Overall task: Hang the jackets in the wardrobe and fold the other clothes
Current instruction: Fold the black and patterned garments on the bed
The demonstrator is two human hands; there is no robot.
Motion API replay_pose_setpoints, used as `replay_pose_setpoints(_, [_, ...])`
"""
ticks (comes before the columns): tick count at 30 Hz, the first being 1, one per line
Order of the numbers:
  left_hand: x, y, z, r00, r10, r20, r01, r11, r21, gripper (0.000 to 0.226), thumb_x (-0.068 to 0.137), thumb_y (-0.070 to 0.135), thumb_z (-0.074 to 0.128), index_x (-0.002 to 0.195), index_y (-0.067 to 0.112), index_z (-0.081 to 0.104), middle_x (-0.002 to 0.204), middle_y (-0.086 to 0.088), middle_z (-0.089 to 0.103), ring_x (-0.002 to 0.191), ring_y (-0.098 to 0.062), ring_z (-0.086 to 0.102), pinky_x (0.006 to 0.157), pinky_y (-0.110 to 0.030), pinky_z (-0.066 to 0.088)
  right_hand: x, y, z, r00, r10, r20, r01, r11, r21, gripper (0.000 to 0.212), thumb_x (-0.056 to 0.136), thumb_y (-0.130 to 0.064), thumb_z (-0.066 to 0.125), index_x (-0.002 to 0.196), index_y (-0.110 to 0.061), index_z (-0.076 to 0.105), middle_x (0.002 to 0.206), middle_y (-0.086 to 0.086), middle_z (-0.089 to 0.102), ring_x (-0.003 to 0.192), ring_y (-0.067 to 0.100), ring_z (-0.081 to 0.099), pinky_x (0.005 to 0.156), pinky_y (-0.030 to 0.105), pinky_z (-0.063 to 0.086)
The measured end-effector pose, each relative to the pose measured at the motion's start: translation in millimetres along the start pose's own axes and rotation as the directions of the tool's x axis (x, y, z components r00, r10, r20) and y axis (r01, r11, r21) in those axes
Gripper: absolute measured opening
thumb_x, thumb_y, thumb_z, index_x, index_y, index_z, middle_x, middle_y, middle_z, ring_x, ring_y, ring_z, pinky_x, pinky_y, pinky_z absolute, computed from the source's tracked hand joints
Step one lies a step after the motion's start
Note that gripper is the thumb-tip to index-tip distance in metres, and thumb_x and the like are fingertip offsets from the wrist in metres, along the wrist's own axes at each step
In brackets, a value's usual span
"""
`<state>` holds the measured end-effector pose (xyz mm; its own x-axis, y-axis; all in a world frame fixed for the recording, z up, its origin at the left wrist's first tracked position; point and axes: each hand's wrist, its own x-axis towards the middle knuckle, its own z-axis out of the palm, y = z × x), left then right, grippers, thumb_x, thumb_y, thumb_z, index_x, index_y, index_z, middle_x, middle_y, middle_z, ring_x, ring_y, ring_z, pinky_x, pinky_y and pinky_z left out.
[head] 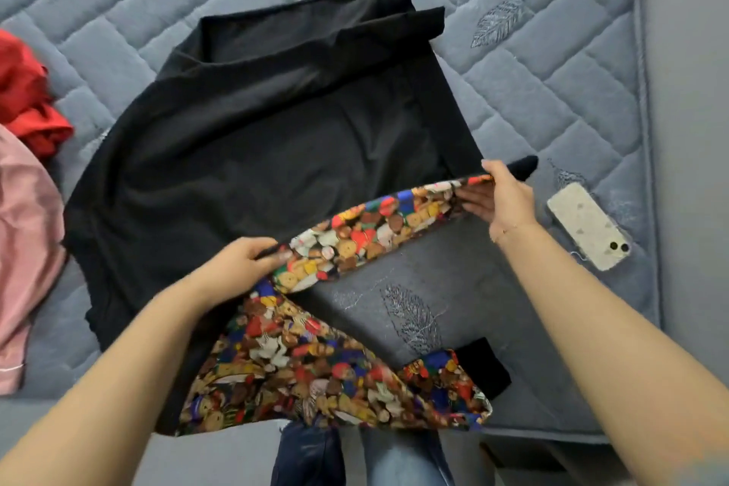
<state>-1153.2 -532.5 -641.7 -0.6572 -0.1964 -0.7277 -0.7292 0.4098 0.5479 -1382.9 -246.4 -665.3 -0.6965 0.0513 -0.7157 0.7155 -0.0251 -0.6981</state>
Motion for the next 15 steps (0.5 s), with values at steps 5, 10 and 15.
replay_pose_setpoints(5, [57,6,-27,0.964,-0.111,-0.24,0.147,0.979,0.14,0.023,0.095,0.032,0.059,0.106,0.013,0.066,0.106,-0.007,0.068,0.104,-0.028,0.062,0.088,-0.037,0.046,47,-17,48,0.971,0.092,0.222,-0.028,0.96,-0.277,0.021,0.097,-0.029,0.055,0.101,-0.01,0.062,0.098,0.006,0.07,0.085,0.016,0.068,0.068,0.029,0.057])
replay_pose_setpoints(10, [69,9,29,0.826,-0.039,-0.562,0.25,0.919,0.304,0.043,0.091,0.018,0.059,0.133,0.011,0.05,0.132,-0.015,0.049,0.121,-0.034,0.046,0.098,-0.049,0.041,44,19,36,0.748,-0.489,0.448,0.645,0.382,-0.662,0.023,0.089,-0.005,0.053,0.108,-0.007,0.067,0.117,0.009,0.063,0.112,0.024,0.059,0.099,0.031,0.045])
replay_pose_setpoints(15, [71,28,93,0.851,0.381,-0.362,-0.105,0.798,0.594,0.055,0.097,0.041,0.045,0.149,0.026,0.034,0.159,-0.009,0.025,0.146,-0.029,0.022,0.115,-0.053,0.021,38,71,12,0.476,-0.243,0.845,0.776,-0.336,-0.534,0.05,0.102,-0.035,0.04,0.15,-0.02,0.036,0.16,0.007,0.024,0.149,0.028,0.016,0.12,0.05,0.014])
